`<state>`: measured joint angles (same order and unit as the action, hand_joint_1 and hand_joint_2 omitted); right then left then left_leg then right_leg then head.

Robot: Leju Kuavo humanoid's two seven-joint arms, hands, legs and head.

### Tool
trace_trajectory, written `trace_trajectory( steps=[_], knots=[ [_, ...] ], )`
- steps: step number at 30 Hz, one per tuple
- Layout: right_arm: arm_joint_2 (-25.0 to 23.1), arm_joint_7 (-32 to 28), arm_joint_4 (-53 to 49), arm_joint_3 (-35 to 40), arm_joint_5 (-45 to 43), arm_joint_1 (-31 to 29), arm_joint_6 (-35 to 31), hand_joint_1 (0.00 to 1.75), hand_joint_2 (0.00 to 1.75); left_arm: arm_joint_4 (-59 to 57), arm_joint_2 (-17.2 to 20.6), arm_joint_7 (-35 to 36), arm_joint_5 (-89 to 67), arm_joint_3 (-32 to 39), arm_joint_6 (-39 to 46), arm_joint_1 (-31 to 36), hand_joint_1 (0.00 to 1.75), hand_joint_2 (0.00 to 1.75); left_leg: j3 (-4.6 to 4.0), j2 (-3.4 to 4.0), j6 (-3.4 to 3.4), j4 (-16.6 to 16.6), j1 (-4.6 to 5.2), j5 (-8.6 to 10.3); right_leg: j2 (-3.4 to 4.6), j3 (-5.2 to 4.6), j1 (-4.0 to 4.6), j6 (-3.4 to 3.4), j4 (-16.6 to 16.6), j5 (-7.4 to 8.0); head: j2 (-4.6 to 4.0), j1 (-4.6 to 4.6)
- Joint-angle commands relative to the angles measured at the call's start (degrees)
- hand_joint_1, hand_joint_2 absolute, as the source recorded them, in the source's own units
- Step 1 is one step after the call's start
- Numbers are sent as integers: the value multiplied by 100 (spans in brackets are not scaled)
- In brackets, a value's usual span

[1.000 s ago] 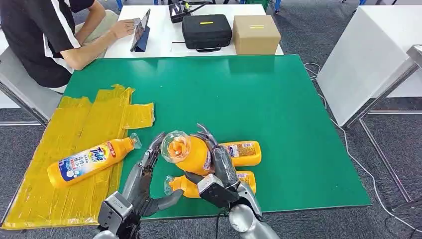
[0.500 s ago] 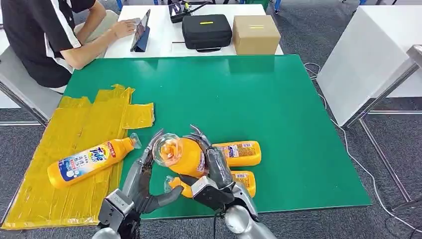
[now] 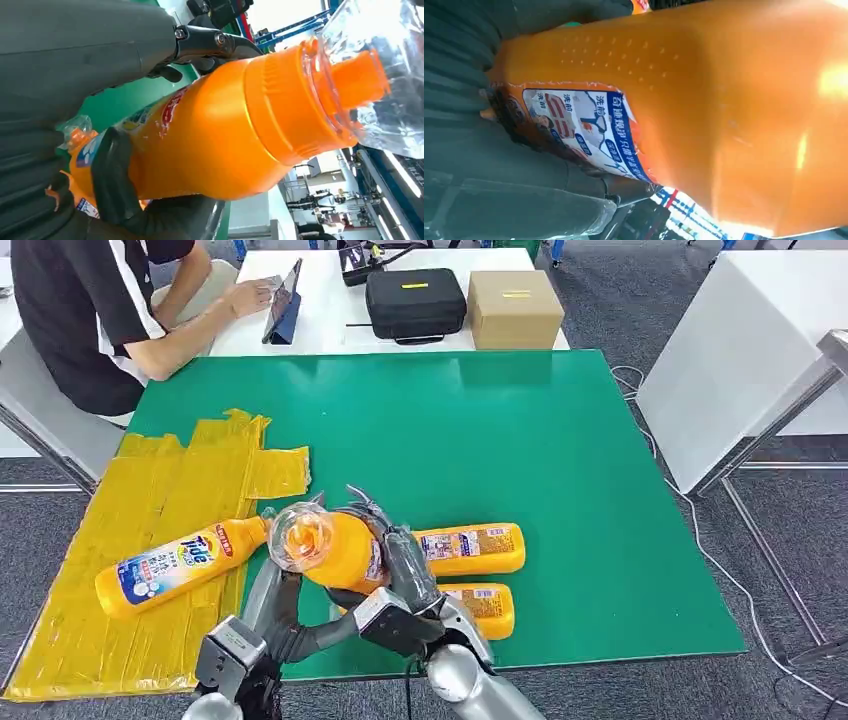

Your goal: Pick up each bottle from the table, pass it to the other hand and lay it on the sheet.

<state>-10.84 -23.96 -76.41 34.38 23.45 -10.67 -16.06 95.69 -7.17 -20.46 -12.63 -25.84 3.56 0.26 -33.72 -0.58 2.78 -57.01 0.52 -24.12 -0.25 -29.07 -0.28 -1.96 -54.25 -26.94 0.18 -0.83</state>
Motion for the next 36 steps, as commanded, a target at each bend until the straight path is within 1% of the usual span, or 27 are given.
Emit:
trace_trajectory(
  steps=[1, 6, 13, 16, 17, 19, 20, 22, 23, 26, 36],
  knots=[
    [125, -1, 561, 171, -37, -312, 34, 175, 175, -257, 56, -10, 20, 9, 40, 125, 0, 175, 12, 7, -11, 6, -2, -1, 5, 12, 1, 3, 8, 1, 2, 0],
    [95, -25, 606, 220, -53, -366, 47, 175, 175, -176, 74, -18, 7, -6, 68, 103, 0, 175, 16, 8, -14, 5, -3, -3, 6, 16, 2, 4, 7, 0, 0, 0],
    [-8, -63, 1014, 373, -107, -542, 184, 175, 175, -224, 79, -19, -27, 41, 167, 68, 0, 175, 14, 11, -11, 6, -1, -3, 9, 12, 1, 3, 6, 0, 0, 0],
    [-51, -105, 1159, 345, -83, -561, 82, 175, 175, -255, 35, -43, -122, 33, 256, 38, 0, 175, 14, 12, -11, 7, -3, -2, 10, 13, 2, 3, 8, 2, 0, 0],
    [-62, -114, 1168, 313, -111, -556, 72, 175, 175, -250, 24, -44, -131, 23, 258, 31, 0, 175, 24, 15, -17, 9, -3, -5, 13, 22, 3, 5, 10, 0, 0, 2],
    [-75, -112, 1177, 307, -133, -580, 109, 175, 175, -240, 12, -42, -140, 9, 258, 49, 0, 175, 14, 7, -12, 5, -4, -2, 6, 14, 4, 3, 8, 1, 2, 0],
    [-89, -113, 1185, 326, -129, -601, 129, 175, 175, -245, 14, -37, -142, 8, 252, 68, 0, 175, 23, 8, -18, 7, -4, -5, 6, 24, 3, 4, 10, -2, 0, 0],
    [-119, -93, 1242, 417, -116, -675, 245, 175, 175, -256, 24, -21, -122, 2, 208, 107, 0, 175, 10, 7, -10, 4, -2, -1, 6, 9, 2, 2, 5, 1, 0, 0],
    [-125, -89, 1252, 428, -115, -685, 260, 175, 175, -259, 25, -20, -120, -1, 199, 113, 0, 175, 21, 14, -18, 5, -3, -6, 11, 19, 2, 5, 6, -2, 0, 0],
    [-152, -73, 1335, 526, -99, -737, 337, 175, 175, -273, 19, -18, -114, -9, 178, 138, 0, 175, 17, 12, -17, 5, -4, -4, 10, 16, 3, 5, 7, 0, 0, 2],
    [-223, -59, 1504, 583, -78, -801, 338, 175, 175, -374, 8, -30, -107, 9, 188, 184, 0, 175, 17, 6, -15, 7, -2, -3, 4, 16, 1, 4, 7, -2, 0, 0]
  ],
)
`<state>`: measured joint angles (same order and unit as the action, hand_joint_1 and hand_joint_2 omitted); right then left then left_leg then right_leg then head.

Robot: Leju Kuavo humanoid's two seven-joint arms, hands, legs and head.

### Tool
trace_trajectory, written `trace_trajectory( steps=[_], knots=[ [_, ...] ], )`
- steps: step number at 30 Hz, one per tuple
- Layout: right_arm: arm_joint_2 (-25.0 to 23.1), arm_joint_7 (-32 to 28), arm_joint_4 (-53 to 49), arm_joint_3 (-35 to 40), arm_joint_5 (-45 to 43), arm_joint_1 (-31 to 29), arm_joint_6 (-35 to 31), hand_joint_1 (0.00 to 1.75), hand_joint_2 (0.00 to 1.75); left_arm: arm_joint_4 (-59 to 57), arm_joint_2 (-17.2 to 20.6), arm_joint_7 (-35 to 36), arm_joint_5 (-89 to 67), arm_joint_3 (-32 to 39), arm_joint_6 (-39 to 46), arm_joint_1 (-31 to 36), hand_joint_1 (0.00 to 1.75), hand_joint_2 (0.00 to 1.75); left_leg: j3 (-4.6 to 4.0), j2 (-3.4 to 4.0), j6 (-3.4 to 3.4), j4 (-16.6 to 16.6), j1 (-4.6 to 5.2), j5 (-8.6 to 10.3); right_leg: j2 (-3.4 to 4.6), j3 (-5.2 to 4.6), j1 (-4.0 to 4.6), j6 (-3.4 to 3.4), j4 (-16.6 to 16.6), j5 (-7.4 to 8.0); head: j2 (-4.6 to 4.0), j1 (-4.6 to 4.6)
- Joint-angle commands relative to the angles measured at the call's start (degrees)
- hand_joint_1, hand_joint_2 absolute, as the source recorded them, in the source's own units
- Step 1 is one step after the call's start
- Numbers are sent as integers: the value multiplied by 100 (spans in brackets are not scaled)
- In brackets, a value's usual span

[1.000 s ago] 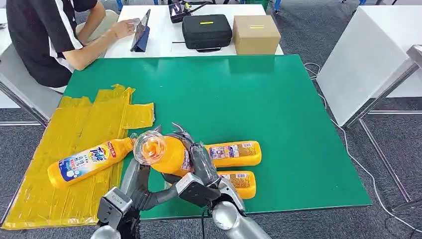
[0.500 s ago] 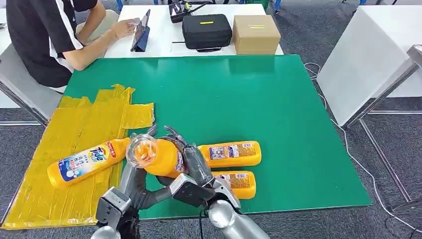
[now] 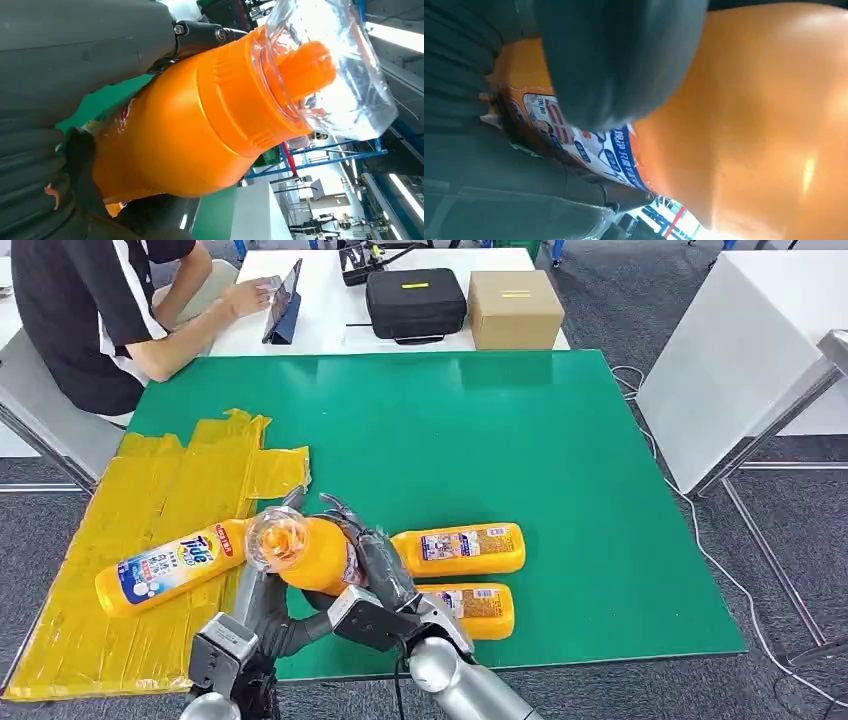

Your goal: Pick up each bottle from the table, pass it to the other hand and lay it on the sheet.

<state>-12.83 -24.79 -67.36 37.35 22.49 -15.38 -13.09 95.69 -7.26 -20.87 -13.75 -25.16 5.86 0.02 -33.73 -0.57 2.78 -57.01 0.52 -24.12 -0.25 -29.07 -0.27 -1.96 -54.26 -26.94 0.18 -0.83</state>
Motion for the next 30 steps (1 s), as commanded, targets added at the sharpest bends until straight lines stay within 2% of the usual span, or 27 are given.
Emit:
trace_trajectory(
  steps=[1, 13, 14, 15, 17, 18, 30],
  knots=[
    [-54, 12, 648, 263, -2, -377, 32, 175, 175, -386, 12, 12, 4, -55, -38, 208, 0, 175, 12, 5, -12, 5, -3, -2, 3, 12, 2, 3, 6, -1, 0, 0],
    [-120, 32, 724, 263, -6, -563, 37, 175, 175, -343, 40, 21, 0, -102, -72, 201, 0, 175, 12, 6, -13, 4, -1, -3, 4, 11, 0, 4, 4, -2, 0, 0],
    [-126, 35, 730, 262, -9, -576, 40, 175, 175, -324, 50, 14, 9, -101, -87, 199, 143, 175, 19, 10, -19, 3, -3, -6, 8, 18, 1, 5, 4, -4, 0, 0],
    [-127, 37, 734, 261, -10, -578, 40, 175, 175, -313, 49, 14, 10, -98, -86, 195, 166, 175, 12, 7, -13, 3, -3, -3, 5, 12, 2, 4, 4, -2, 0, 0],
    [-127, 37, 734, 261, -10, -578, 40, 175, 175, -313, 49, 14, 10, -98, -86, 195, 166, 175, 12, 7, -13, 3, -3, -3, 5, 12, 2, 4, 4, -2, 0, 0],
    [-133, 38, 737, 261, -12, -576, 38, 175, 175, -301, 49, 14, 10, -92, -84, 192, 175, 175, 13, 7, -14, 3, -3, -4, 5, 13, 2, 4, 4, -2, 2, 0],
    [-196, -85, 1029, 283, -91, -644, -146, 175, 175, -343, 10, -17, 28, -13, -91, 185, 175, 175, 20, 9, -17, 4, -2, -6, 7, 19, 1, 4, 5, -4, 0, 0]
  ],
)
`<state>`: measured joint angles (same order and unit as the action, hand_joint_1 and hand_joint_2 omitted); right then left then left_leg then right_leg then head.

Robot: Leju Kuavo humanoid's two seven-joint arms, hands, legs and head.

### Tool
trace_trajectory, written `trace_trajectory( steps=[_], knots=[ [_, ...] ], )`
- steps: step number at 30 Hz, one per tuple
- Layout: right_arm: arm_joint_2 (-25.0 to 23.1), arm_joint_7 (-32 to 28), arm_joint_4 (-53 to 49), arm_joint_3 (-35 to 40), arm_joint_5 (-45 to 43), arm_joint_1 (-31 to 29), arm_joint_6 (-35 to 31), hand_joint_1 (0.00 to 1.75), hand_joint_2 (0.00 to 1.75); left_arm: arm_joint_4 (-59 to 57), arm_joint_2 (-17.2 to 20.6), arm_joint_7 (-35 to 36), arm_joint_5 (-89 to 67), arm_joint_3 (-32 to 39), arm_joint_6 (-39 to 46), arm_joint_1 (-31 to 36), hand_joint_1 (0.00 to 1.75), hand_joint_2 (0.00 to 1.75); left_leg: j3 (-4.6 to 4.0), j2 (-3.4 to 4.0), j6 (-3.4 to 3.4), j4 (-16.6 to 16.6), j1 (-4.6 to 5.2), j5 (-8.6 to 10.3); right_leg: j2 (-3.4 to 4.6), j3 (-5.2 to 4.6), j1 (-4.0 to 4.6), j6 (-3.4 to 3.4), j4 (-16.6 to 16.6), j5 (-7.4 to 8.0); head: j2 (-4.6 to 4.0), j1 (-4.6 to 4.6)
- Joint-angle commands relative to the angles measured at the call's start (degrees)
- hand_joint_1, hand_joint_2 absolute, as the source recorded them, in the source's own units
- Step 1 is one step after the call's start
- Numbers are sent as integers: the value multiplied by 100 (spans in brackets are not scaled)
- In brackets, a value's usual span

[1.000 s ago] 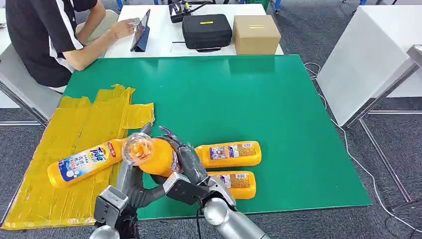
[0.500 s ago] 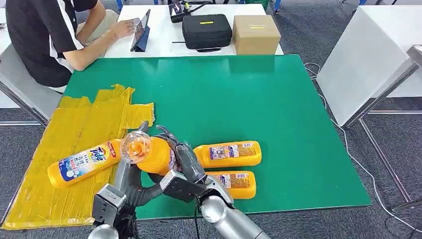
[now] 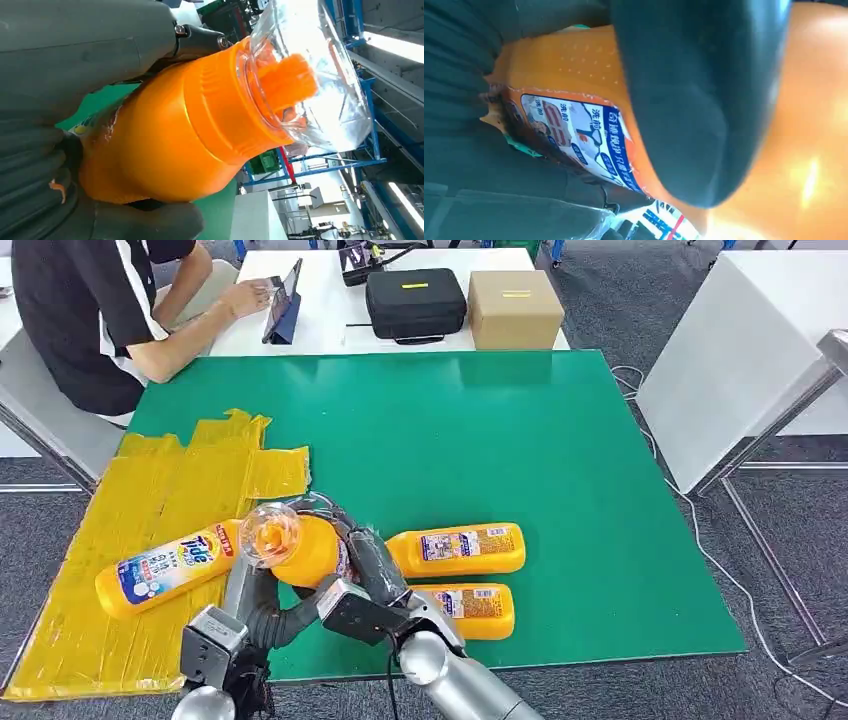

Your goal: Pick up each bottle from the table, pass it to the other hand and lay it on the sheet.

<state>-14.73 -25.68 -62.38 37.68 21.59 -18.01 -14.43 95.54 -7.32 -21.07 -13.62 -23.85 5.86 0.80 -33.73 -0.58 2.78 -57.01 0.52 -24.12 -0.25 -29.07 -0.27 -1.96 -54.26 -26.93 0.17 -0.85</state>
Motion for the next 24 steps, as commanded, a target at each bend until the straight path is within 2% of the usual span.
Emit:
trace_trajectory(
  steps=[1, 14, 17, 18, 19, 22, 24],
  knots=[
    [-5, 5, 531, 251, -1, -381, -13, 175, 175, -328, 16, 3, 14, -144, -91, 108, 175, 175, 14, 7, -13, 5, -1, -4, 6, 13, 0, 3, 5, -2, 0, 2],
    [117, -80, 398, 107, -55, -248, -109, 175, 175, -417, 23, -38, 95, -111, -54, 151, 175, 175, 24, 0, -19, 7, -3, -5, -2, 25, 1, 5, 11, -5, 2, 2],
    [210, -42, 90, -3, 184, -147, -390, 175, 175, -439, 32, -75, 153, -56, 28, 150, 175, 175, 9, -3, -10, 5, -2, 0, -5, 10, 1, 2, 7, -1, 2, 2],
    [322, 61, -282, -84, 491, -25, -667, 129, 175, -402, 37, -114, 171, 23, 114, 103, 175, 175, 17, -4, -15, 5, -3, -3, -7, 20, 2, 3, 10, -3, 0, 2],
    [405, 149, -571, -150, 620, 56, -726, 0, 175, -365, 31, -136, 187, 89, 173, 64, 175, 175, 12, -7, -11, 5, -1, -1, -9, 14, 0, 2, 8, -3, 0, 2],
    [591, 849, -1795, -605, 1349, 548, -374, 0, 175, -244, 42, -218, 239, 333, 270, -65, 175, 175, 8, -13, -11, 3, -2, -2, -14, 12, 0, 2, 7, -5, 0, 2],
    [796, 962, -2377, -834, 1610, 842, -270, 0, 175, -180, 59, -249, 327, 482, 291, -123, 175, 175, 14, -14, -14, 4, -3, -5, -17, 20, 1, 2, 10, -8, 0, 4]
  ],
)
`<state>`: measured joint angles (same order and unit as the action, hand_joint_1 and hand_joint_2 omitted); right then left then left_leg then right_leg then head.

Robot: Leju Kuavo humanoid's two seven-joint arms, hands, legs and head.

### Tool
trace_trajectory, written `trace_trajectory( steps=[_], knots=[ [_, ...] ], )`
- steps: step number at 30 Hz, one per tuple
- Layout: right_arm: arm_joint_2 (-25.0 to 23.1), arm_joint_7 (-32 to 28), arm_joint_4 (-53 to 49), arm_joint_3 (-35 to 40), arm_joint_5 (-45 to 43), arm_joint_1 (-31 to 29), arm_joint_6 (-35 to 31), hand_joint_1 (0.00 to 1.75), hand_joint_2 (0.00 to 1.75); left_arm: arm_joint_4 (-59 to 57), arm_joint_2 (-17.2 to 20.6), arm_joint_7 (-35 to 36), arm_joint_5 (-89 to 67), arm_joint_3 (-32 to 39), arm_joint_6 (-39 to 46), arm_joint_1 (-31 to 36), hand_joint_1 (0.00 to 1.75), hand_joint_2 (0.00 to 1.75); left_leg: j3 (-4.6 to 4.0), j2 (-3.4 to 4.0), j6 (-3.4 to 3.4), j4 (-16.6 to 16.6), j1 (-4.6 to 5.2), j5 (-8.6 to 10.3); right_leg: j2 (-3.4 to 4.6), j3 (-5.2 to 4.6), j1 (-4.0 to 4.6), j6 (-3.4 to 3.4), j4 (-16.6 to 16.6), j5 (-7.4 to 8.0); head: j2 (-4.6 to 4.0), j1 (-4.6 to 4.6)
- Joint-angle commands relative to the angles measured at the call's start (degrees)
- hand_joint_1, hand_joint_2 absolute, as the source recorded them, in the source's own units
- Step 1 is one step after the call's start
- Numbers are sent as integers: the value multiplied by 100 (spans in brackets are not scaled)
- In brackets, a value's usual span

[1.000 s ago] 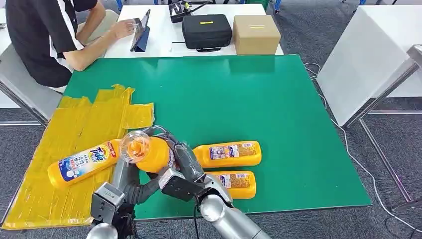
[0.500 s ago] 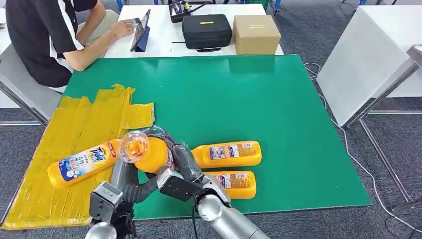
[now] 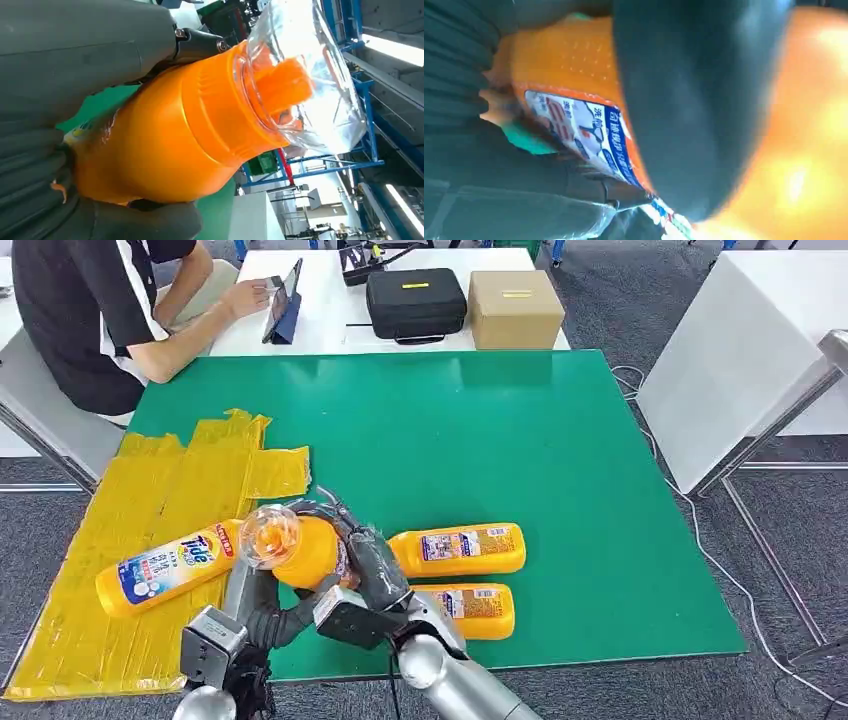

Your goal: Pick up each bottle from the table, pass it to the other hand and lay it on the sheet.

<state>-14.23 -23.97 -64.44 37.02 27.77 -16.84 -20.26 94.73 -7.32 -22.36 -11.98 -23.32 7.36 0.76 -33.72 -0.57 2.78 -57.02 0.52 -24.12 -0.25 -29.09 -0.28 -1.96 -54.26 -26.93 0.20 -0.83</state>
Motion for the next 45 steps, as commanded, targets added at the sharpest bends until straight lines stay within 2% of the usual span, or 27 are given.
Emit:
trace_trajectory(
  steps=[1, 9, 13, 20, 24, 27, 30, 31, 32, 34, 37, 44, 45],
  knots=[
    [838, 814, -2386, -837, 1086, 846, 316, 0, 175, -74, 55, -113, 196, 486, 148, -153, 175, 175, 16, -15, -15, 3, -4, -8, -17, 26, 3, 3, 10, -10, -2, 0],
    [1332, 805, -3922, -1214, 1409, 2008, 19, 0, 175, -78, 12, -77, 212, 754, 196, -356, 175, 175, 6, -17, -9, 6, 3, -2, -17, 15, -4, 1, 12, -5, 0, 0],
    [1385, 784, -4377, -1556, 1508, 2311, -233, 0, 175, 19, -84, -49, -131, 1021, 697, -520, 175, 175, 7, -12, -13, 4, 2, -6, -13, 12, -4, 3, 9, -8, -2, 2],
    [1392, 777, -4383, -1587, 1510, 2318, -228, 0, 175, 48, -96, -50, -141, 1031, 715, -532, 175, 175, 18, 2, -26, -1, -4, -17, -3, 22, 1, 5, 9, -11, -2, 0],
    [1575, 743, -4599, -1782, 1541, 2559, -586, 0, 175, 103, -142, -139, -517, 1148, 1154, -580, 175, 175, 21, -3, -23, 2, -2, -15, -7, 26, -1, 3, 12, -11, -2, 2],
    [1769, 590, -4733, -1865, 1371, 2838, -842, 0, 175, 206, -174, -326, -1035, 1257, 1889, -669, 175, 175, 8, -9, -15, 3, 0, -10, -12, 14, -2, 1, 11, -7, -2, 0],
    [1871, 455, -4618, -1780, 1216, 2937, -927, 0, 175, 388, -146, -686, -1902, 1311, 3199, -774, 175, 175, 14, 1, -18, 4, 0, -14, -1, 17, -2, 2, 13, -8, -2, 0],
    [1852, 435, -4572, -1757, 1214, 2933, -956, 0, 175, 528, -273, -945, -2224, 1532, 3264, -815, 175, 175, 25, 3, -22, 4, -1, -19, 0, 29, -1, 4, 15, -12, -2, 0],
    [1832, 412, -4499, -1706, 1213, 2880, -967, 0, 175, 679, -640, -1407, -2654, 1940, 3264, -899, 175, 175, 14, 11, -20, 1, -3, -17, 8, 16, 2, 4, 11, -7, -2, 0],
    [1791, 421, -4358, -1642, 1194, 2775, -1004, 0, 175, 859, -643, -1764, -2469, 1929, 3264, -994, 175, 175, 10, 18, -19, -2, -3, -17, 14, 9, 2, 3, 8, -4, -2, 0],
    [1777, 423, -4196, -1610, 1118, 2635, -1054, 0, 175, 1462, -761, -1764, -2765, 2052, 3264, -1010, 175, 175, 14, 20, -22, -1, -3, -17, 17, 12, 2, 4, 9, -4, -2, 0],
    [1777, 423, -4196, -1610, 1118, 2635, -1054, 0, 175, 1462, -761, -1764, -2765, 2052, 3264, -1010, 175, 175, 29, 20, -27, 5, -2, -19, 17, 26, 1, 6, 12, -6, 0, 2],
    [1777, 423, -4196, -1610, 1118, 2635, -1054, 0, 175, 1462, -761, -1764, -2765, 2052, 3264, -1010, 175, 175, 11, 14, -17, 4, -1, -11, 12, 9, 1, 3, 9, -1, 0, 2]
  ],
)
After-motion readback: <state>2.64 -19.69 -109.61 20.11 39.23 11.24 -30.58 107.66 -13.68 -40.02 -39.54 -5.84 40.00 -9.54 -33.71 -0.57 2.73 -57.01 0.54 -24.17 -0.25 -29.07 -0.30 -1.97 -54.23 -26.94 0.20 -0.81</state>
